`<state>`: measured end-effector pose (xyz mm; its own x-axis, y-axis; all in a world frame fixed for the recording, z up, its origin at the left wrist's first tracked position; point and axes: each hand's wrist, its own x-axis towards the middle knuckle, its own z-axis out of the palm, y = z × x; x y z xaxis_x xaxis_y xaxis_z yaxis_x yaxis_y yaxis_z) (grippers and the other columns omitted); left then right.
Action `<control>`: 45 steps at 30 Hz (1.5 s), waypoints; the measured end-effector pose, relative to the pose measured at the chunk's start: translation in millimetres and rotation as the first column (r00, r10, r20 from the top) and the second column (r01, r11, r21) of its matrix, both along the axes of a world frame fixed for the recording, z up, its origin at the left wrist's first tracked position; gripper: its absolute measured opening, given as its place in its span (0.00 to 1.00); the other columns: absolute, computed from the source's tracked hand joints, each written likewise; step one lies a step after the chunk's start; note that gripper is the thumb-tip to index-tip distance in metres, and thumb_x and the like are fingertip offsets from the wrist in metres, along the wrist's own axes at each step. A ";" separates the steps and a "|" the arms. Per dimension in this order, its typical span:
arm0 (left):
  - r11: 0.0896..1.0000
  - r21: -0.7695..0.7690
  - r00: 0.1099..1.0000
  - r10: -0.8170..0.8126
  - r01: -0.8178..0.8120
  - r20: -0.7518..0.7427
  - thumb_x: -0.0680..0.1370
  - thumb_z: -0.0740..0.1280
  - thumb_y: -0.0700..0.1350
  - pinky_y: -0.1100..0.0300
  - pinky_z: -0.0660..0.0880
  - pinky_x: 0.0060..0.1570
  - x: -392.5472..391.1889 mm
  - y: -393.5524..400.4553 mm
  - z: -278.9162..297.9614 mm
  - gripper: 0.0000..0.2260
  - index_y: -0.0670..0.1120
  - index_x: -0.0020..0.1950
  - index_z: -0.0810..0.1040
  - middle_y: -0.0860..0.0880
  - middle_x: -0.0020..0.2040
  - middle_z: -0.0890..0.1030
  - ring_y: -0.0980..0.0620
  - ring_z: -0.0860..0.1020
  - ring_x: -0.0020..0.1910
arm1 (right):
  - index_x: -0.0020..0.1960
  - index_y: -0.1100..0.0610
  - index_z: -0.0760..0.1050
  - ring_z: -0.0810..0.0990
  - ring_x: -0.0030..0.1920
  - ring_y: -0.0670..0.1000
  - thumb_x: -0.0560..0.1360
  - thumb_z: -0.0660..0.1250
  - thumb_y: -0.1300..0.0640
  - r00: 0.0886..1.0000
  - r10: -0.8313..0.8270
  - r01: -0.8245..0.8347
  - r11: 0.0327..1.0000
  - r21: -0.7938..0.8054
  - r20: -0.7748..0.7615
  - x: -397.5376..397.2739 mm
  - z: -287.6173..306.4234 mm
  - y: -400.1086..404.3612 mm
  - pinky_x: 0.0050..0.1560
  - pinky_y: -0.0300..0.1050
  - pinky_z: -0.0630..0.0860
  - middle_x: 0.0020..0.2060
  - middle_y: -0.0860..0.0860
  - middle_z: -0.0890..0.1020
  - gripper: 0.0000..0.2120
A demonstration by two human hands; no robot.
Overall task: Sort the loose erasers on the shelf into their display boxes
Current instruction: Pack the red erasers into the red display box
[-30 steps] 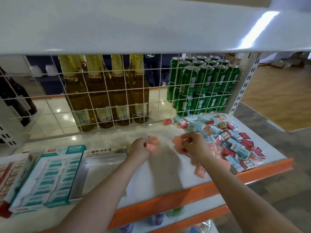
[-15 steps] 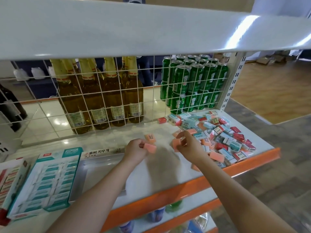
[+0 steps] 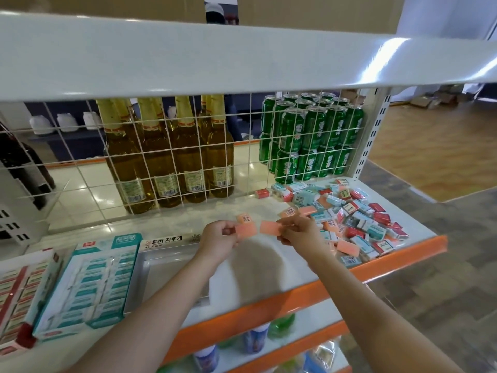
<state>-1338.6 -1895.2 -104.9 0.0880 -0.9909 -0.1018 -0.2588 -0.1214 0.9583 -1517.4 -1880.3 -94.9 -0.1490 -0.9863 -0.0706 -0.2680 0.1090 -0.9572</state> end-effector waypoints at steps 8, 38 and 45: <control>0.997 -0.059 0.998 0.046 -0.044 0.039 0.73 0.66 0.29 0.60 0.73 0.44 10.7 7.6 5.3 0.09 0.39 0.50 0.80 0.49 0.38 0.78 0.52 0.75 0.38 | 0.52 0.61 0.76 0.75 0.39 0.49 0.74 0.61 0.70 0.997 0.030 -0.030 1.000 0.006 -0.066 10.7 -0.3 3.1 0.48 0.46 0.74 0.36 0.49 0.77 0.11; 0.988 -0.082 0.768 0.154 -0.132 0.621 0.78 0.63 0.40 0.64 0.68 0.47 152.4 57.8 15.0 0.10 0.48 0.57 0.79 0.48 0.59 0.78 0.52 0.75 0.54 | 0.54 0.59 0.79 0.75 0.45 0.47 0.75 0.64 0.63 0.856 0.268 -0.311 0.950 -0.025 -0.442 145.6 14.3 4.1 0.40 0.31 0.72 0.50 0.52 0.80 0.10; 0.995 -0.070 0.713 0.096 -0.066 0.695 0.77 0.63 0.42 0.60 0.73 0.50 143.0 48.1 14.3 0.08 0.49 0.54 0.80 0.50 0.53 0.80 0.52 0.77 0.50 | 0.54 0.56 0.76 0.77 0.51 0.53 0.74 0.59 0.63 0.750 0.291 -0.316 0.946 0.065 -0.594 175.6 3.4 1.8 0.42 0.38 0.68 0.50 0.53 0.80 0.12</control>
<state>-1195.6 -1847.0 -90.6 0.1991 -0.9783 0.0575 -0.8454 -0.1418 0.5149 -1341.8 -1878.5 -91.5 0.1593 -0.9867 -0.0321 -0.7918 -0.1084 -0.6010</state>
